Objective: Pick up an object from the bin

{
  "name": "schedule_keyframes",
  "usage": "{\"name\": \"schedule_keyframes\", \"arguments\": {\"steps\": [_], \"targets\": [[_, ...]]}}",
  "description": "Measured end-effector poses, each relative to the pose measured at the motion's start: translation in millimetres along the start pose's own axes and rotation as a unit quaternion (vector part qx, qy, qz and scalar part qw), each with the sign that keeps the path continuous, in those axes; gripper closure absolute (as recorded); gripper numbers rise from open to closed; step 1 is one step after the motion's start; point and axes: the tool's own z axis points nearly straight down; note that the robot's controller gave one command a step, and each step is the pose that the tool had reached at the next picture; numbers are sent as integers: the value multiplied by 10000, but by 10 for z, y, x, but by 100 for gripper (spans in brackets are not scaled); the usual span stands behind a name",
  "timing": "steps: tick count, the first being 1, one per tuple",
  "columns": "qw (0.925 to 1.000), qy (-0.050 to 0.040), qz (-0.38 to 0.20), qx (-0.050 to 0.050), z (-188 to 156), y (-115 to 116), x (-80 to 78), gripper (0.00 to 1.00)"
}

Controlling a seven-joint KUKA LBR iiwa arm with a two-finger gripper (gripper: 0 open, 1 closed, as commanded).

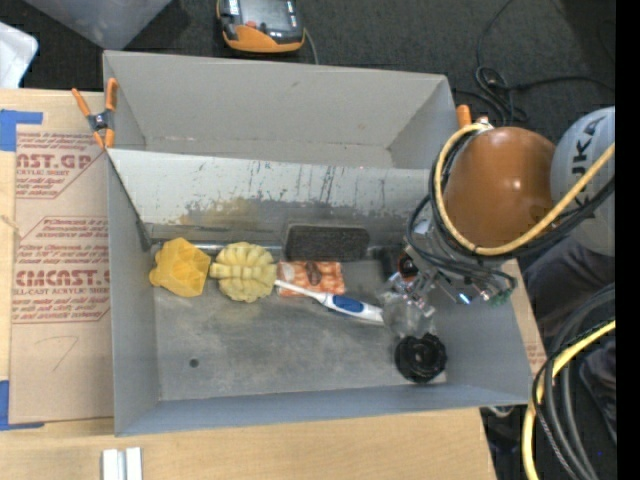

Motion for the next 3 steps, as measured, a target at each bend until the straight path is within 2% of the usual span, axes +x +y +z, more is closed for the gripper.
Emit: {"name": "schedule_keyframes", "arguments": {"steps": [1,2,3], "targets": [[10000,-10,61,-6,30,35,35,100],[9942,-27,-1076,12,-619,37,256,100],[9817,35,-1900,-90,312,-92,603,100]]}}
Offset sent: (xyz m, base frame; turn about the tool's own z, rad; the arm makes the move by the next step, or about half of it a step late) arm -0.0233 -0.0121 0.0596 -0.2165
